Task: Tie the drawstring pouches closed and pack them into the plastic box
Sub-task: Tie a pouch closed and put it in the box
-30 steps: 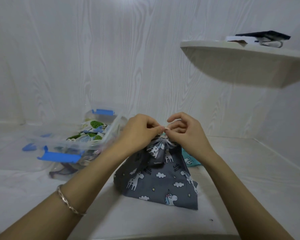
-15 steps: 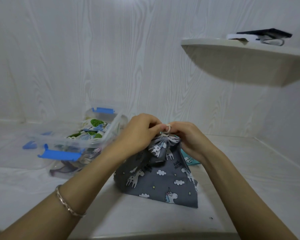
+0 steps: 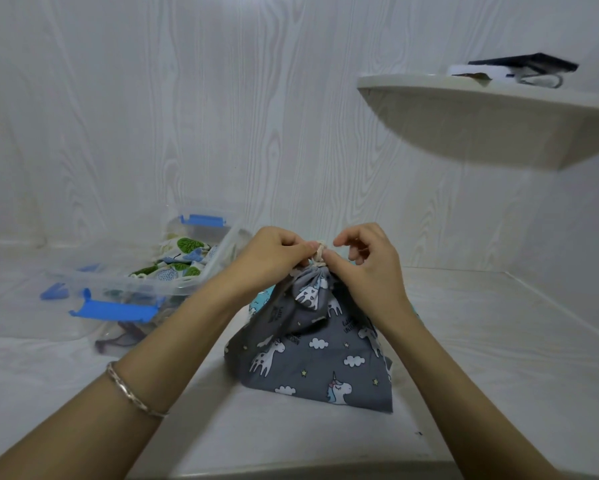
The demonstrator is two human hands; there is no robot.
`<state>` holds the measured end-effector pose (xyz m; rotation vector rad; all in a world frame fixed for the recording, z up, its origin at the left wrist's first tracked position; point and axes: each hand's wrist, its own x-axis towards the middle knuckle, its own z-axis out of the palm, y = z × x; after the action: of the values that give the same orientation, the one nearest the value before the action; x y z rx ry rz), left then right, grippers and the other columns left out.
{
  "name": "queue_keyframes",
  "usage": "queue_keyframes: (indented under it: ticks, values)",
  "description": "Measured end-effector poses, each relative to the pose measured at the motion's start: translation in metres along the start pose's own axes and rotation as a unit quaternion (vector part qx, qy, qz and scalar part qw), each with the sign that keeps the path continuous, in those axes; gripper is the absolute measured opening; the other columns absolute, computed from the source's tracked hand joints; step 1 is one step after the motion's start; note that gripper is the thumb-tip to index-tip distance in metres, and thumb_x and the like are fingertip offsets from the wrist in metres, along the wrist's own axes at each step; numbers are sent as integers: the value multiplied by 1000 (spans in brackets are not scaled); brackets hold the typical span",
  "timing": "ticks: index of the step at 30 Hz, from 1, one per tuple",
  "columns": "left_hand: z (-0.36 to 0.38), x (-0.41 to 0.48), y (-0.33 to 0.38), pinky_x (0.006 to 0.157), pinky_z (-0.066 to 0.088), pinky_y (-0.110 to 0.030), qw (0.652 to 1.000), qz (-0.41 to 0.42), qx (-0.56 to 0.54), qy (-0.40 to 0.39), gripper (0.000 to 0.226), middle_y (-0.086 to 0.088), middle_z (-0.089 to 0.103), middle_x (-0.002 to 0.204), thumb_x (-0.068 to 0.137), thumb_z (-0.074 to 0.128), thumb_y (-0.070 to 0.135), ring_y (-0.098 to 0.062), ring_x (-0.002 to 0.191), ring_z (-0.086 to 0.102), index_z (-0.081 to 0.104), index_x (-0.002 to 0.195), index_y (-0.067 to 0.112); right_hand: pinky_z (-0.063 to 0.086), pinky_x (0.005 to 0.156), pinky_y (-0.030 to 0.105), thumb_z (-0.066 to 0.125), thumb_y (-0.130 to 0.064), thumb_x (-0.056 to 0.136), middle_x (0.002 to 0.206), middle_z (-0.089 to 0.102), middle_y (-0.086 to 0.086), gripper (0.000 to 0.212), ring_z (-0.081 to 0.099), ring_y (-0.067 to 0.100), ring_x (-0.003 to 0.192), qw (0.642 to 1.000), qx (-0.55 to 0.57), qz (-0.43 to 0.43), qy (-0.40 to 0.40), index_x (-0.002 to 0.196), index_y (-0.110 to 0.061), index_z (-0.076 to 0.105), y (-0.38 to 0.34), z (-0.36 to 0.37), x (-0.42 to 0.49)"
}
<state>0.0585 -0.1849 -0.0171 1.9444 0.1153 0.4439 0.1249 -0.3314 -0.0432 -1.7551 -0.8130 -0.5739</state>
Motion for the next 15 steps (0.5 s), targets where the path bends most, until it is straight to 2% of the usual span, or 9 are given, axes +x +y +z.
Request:
queue_keyframes:
  ticks: [4,8,10,13,15]
  values:
    - [2,1,-2,47,39,-13,1000,-6,5,3,30,6,60,56,89,65,34,-1,46,50,66,64,17,38,62,21,76,-16,80,75,56,0,16,44,8,61,1000,-8,-19,-17,72,-25,65,0,1,-2]
    - [1,-1,0,45,39,-10,1000,-9,-18,-9,28,8,62,54,90,64,31,3,43,52,68,67,15,41,63,20,68,-24,83,79,63,-2,7,52,12,67,998,44,-4,-54,79,-26,74,-1,-2,-5]
    - [0,-2,1,44,38,-8,999,-9,-25,-18,25,7,62,54,91,64,27,4,42,52,72,73,11,40,62,18,73,-25,82,79,64,-2,3,52,6,66,997,48,-4,-65,81,-24,76,0,-3,-6]
    - [-5,-3,2,47,39,-7,999,10,9,-52,20,8,66,59,90,65,24,4,45,51,75,79,11,38,64,15,78,-22,80,77,65,-5,2,54,2,67,997,-5,-12,-70,81,-22,77,5,-4,-5]
    - [-14,-1,-1,51,41,-8,996,40,64,-42,14,6,70,67,88,67,23,6,50,54,77,83,13,38,65,16,74,-18,84,75,64,-6,8,54,2,67,998,-28,-8,-55,79,-24,75,12,-13,-1]
